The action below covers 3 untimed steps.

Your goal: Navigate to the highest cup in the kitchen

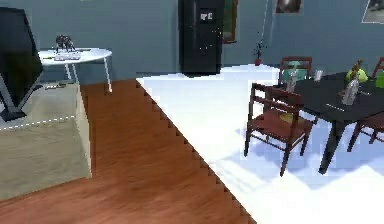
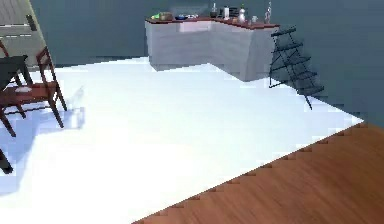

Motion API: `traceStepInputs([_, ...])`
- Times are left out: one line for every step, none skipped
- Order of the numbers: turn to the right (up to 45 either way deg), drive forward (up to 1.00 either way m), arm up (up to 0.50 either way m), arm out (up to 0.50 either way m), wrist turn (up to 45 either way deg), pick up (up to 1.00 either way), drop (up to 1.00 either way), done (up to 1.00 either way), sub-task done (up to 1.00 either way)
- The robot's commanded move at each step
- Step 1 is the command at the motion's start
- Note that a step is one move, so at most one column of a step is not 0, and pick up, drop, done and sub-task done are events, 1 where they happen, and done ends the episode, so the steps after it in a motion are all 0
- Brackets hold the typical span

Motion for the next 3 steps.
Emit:
traceStepInputs([0.0,1.0,0.0,0.0,0.0,0.0,0.0,0.0,0.0])
traceStepInputs([-6.0,0.0,0.0,0.0,0.0,0.0,0.0,0.0,0.0])
traceStepInputs([0.0,0.75,0.0,0.0,0.0,0.0,0.0,0.0,0.0])
